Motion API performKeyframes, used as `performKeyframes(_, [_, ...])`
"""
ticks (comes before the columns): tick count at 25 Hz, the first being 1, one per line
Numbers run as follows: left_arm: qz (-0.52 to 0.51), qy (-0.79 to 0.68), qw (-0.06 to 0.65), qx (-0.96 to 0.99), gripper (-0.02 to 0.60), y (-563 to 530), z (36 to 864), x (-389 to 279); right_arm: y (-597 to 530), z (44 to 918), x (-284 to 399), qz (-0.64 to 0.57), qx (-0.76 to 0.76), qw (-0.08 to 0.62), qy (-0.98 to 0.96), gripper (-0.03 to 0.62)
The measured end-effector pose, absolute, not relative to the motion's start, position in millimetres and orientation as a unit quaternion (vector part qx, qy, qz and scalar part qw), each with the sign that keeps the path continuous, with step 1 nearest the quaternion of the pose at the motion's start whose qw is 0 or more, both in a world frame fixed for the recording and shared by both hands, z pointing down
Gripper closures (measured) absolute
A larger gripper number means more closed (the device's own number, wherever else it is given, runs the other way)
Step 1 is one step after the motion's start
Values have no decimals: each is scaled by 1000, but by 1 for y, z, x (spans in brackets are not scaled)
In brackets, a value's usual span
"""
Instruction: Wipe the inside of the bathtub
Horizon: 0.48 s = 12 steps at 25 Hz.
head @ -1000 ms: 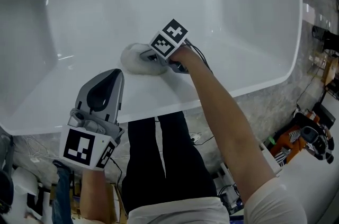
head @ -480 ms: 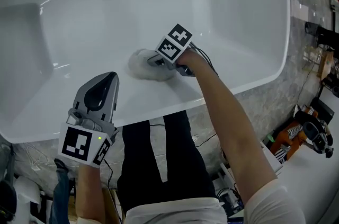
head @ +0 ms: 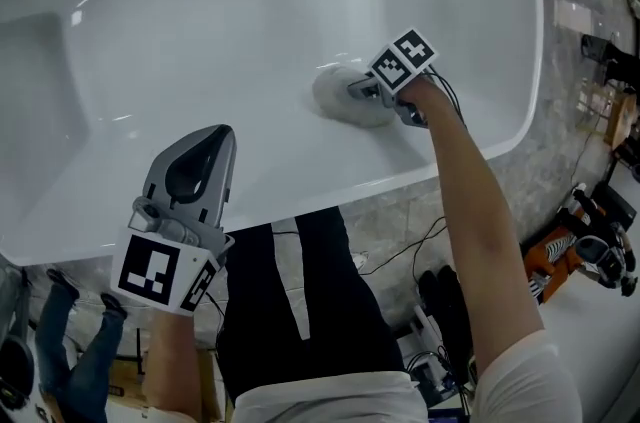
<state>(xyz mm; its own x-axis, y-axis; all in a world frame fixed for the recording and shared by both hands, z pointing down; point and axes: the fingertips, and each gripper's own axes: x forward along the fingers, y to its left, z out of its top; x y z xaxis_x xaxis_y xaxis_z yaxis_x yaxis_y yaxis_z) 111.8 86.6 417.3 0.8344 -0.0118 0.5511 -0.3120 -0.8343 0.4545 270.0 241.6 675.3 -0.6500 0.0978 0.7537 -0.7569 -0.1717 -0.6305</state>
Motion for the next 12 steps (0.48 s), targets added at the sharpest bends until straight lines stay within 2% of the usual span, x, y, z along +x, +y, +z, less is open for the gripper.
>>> performKeyframes(12, [292, -106, 265, 913, 571, 118, 421, 132, 305, 676, 373, 703, 314, 345, -536, 503])
